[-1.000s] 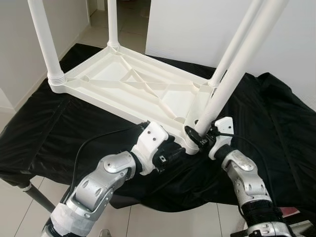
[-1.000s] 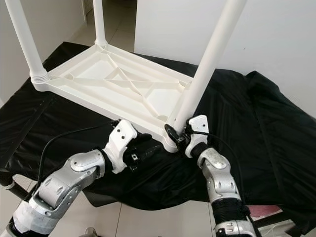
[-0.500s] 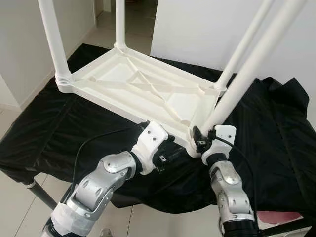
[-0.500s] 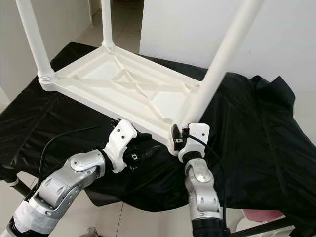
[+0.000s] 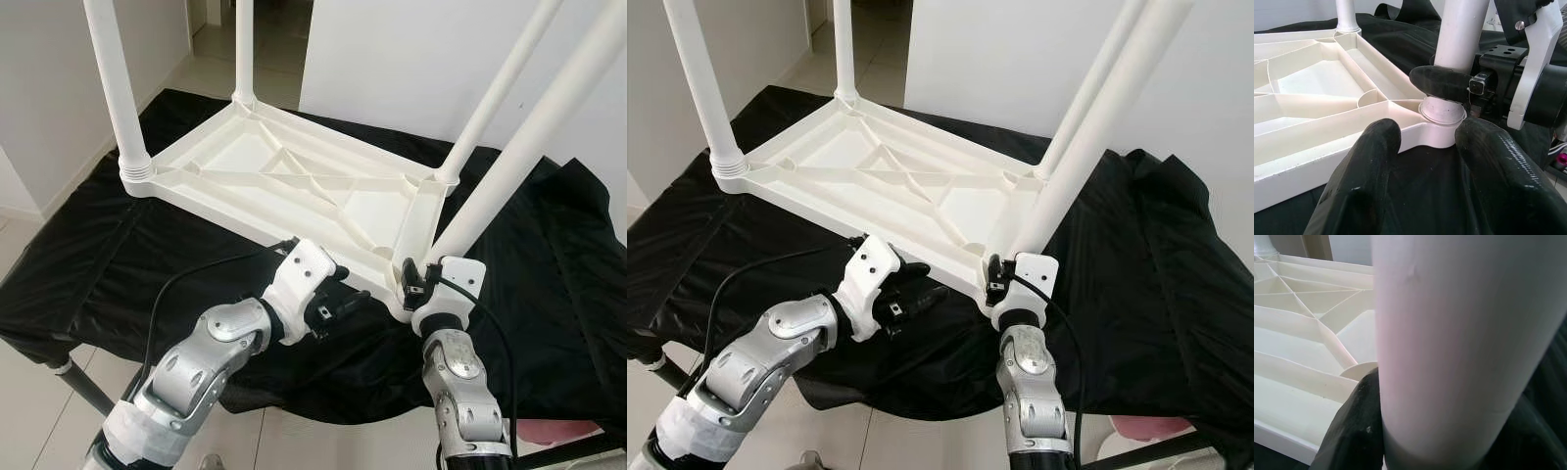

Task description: Building children table

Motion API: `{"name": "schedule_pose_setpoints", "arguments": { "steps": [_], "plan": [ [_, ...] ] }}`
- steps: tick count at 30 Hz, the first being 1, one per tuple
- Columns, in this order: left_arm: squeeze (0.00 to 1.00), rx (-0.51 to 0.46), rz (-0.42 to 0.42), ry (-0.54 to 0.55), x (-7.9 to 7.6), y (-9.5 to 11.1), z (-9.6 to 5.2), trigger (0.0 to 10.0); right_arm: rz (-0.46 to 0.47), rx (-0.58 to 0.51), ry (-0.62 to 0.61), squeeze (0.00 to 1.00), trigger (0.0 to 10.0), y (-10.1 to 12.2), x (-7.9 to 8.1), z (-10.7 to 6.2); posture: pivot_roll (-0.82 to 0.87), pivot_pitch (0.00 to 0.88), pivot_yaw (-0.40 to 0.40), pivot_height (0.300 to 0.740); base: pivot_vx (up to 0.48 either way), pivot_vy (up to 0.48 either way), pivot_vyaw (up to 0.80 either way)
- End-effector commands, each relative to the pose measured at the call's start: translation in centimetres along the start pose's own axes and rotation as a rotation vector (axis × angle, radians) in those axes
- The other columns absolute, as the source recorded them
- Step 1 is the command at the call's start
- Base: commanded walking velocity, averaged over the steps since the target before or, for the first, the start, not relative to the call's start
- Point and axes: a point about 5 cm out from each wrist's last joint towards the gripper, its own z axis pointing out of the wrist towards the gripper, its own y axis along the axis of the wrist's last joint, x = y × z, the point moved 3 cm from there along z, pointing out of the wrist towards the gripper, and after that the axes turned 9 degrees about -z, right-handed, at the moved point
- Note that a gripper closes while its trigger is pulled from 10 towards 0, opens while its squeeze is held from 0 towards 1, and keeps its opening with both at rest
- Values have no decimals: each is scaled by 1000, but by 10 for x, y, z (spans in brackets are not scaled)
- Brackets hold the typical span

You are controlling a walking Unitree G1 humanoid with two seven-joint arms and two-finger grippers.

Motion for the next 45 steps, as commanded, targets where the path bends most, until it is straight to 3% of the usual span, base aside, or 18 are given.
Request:
{"name": "schedule_pose_setpoints", "arguments": {
  "steps": [1,15,20,26,27,31,35,43,44,45],
  "plan": [
    [0,14,4,-60,-5,-2,2,10000,19,1,-49,1000,10000,2,-5,-3,43,23,-114,740,0,0,0],
    [0,11,8,-49,-3,-1,2,10000,19,-79,113,1000,10000,13,-3,7,44,30,-116,740,0,0,0],
    [0,8,9,-40,-1,0,1,10000,-37,-103,273,1000,10000,8,-5,7,45,35,-114,740,0,0,0],
    [0,7,7,-37,0,0,0,10000,-57,-109,296,1000,10000,6,-8,10,45,35,-113,740,0,0,0],
    [0,6,7,-36,0,0,1,10000,-73,-102,334,0,10000,4,-12,14,44,36,-112,740,0,0,0],
    [0,5,9,-36,0,1,1,10000,-94,-88,444,0,10000,0,-19,24,42,35,-107,740,0,0,0],
    [0,7,12,-38,1,2,1,10000,-105,-63,677,0,10000,-4,-2,22,38,35,-97,740,0,0,0],
    [0,7,22,-43,2,4,2,10000,-110,-48,761,0,10000,-10,8,26,50,39,-103,740,0,0,0],
    [0,5,22,-36,3,5,1,10000,-119,-45,769,0,0,-12,9,28,60,41,-109,740,0,0,0],
    [0,5,22,-36,3,5,1,10000,-119,-45,769,0,0,-12,9,28,60,41,-109,740,0,0,0]
  ]
}}
